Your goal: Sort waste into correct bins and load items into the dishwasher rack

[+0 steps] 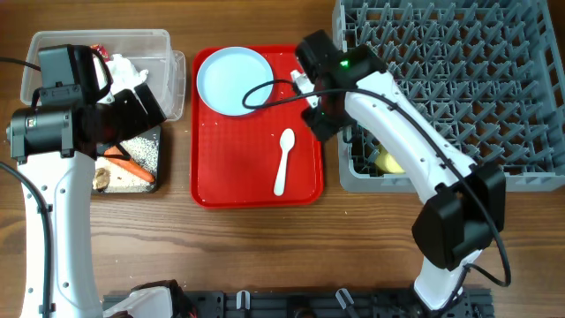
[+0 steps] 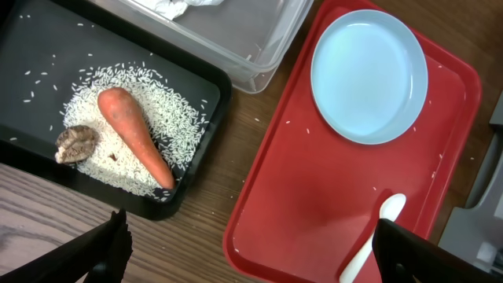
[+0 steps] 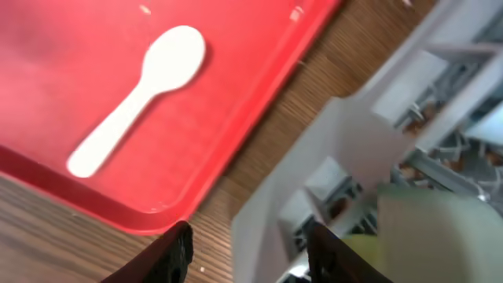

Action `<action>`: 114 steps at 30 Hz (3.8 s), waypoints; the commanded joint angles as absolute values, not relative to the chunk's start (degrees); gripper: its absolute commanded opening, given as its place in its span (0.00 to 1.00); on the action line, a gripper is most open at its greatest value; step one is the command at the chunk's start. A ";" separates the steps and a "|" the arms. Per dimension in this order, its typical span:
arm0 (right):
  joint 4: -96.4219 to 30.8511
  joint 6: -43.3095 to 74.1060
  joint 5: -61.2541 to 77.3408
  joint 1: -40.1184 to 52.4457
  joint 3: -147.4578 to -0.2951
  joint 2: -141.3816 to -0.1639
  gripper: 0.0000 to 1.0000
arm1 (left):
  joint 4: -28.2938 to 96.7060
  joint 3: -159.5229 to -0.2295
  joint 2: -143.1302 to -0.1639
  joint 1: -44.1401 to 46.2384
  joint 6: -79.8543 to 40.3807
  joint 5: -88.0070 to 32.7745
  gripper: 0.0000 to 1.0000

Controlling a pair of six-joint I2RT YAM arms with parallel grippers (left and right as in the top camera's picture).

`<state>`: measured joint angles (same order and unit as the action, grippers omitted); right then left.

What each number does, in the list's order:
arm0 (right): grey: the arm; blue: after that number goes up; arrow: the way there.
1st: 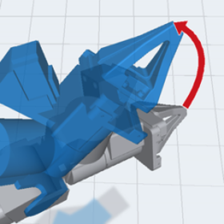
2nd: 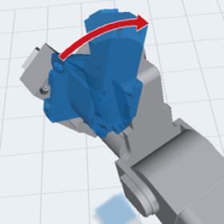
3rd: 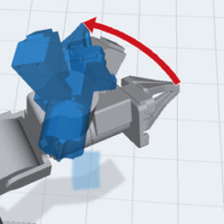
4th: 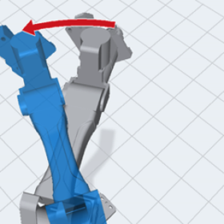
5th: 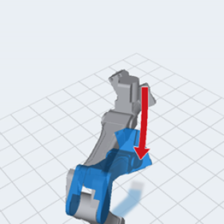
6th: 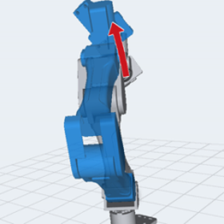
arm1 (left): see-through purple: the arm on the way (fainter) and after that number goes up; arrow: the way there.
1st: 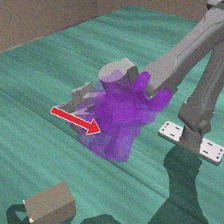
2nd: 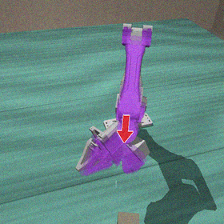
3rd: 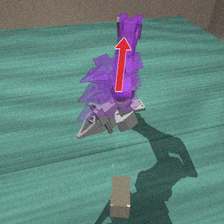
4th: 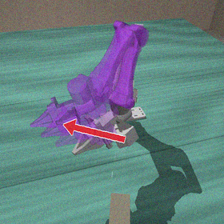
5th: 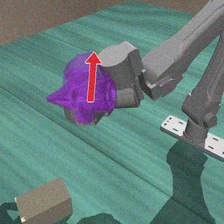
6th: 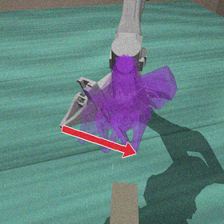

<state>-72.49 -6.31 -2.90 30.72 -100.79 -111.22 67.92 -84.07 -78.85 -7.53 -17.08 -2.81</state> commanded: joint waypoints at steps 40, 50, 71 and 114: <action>-59.55 5.85 14.76 22.87 -101.25 -95.26 0.57 | 67.77 -84.49 -78.81 -7.79 -16.99 -1.85 1.00; -31.46 34.83 7.92 29.71 -101.23 -123.37 0.59 | 67.77 -84.49 -78.81 -7.79 -16.99 -1.85 1.00; -42.76 35.97 -0.99 33.85 -101.01 -133.36 0.04 | 67.77 -84.49 -78.81 -7.79 -16.99 -1.85 1.00; -49.98 -4.60 -38.46 25.06 -101.21 -100.42 1.00 | 67.77 -84.49 -78.81 -7.79 -16.99 -1.85 1.00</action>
<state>-47.00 -7.07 -52.64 19.20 -101.16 -109.34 67.96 -84.07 -78.85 -7.53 -17.08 -2.81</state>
